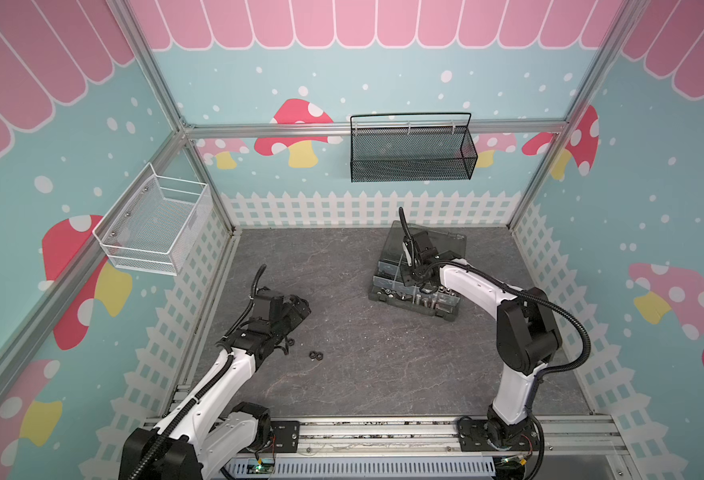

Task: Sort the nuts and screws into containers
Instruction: 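Open the right gripper to drop the nut into a compartment, then move the right gripper back and lower it around another black hex nut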

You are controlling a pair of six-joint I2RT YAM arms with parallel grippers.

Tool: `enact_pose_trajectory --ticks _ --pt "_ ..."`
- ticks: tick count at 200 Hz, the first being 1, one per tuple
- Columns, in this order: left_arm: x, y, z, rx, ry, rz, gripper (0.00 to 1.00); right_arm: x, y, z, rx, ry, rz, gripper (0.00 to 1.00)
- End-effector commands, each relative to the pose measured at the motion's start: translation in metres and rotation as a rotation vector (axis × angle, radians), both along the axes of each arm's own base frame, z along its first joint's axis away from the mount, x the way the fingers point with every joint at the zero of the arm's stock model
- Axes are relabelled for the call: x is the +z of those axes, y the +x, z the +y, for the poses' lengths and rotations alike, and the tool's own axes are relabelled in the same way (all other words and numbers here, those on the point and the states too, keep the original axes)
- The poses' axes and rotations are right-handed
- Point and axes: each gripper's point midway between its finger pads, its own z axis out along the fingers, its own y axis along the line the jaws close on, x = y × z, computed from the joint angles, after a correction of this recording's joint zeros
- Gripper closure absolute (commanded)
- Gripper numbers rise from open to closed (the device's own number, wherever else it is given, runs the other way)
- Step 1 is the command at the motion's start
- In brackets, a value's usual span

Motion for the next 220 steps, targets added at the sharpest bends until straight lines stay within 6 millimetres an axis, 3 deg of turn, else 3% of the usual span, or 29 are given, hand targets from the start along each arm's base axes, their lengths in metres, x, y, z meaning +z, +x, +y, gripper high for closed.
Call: enact_pose_trajectory --ticks 1,38,88,130,160,179,185,187,197,220 --pt "0.001 0.003 0.0 0.025 -0.012 -0.012 0.0 -0.005 0.014 0.005 0.026 0.013 0.001 1.0" --pt "0.001 0.002 0.0 0.024 -0.017 -0.012 0.0 -0.016 0.023 0.004 0.036 0.009 0.018 0.96" --pt "0.004 0.002 0.0 0.026 -0.016 -0.022 0.0 -0.028 0.024 0.001 0.038 -0.007 0.04 0.75" --pt "0.002 0.001 0.001 0.025 -0.015 -0.016 0.0 -0.026 0.022 0.0 0.041 -0.01 0.037 0.59" --pt "0.001 0.0 0.001 0.027 -0.011 -0.016 0.0 -0.012 0.019 0.0 0.048 -0.007 0.015 0.57" --pt "0.001 0.0 0.003 0.033 -0.004 -0.016 0.0 0.008 0.012 0.005 0.064 -0.02 -0.021 0.56" --pt "0.0 -0.001 0.005 0.038 0.002 -0.013 0.0 0.009 0.008 0.009 0.074 -0.032 -0.026 0.56" --pt "0.0 -0.001 0.005 0.039 0.003 -0.012 0.0 0.019 0.007 0.01 0.078 -0.026 -0.046 0.56" --pt "-0.002 -0.002 0.007 0.048 0.01 -0.008 0.0 0.036 0.0 0.019 0.1 -0.031 -0.08 0.55" --pt "-0.007 -0.005 0.013 0.072 0.03 0.007 0.0 0.055 -0.023 0.045 0.167 -0.037 -0.112 0.54"
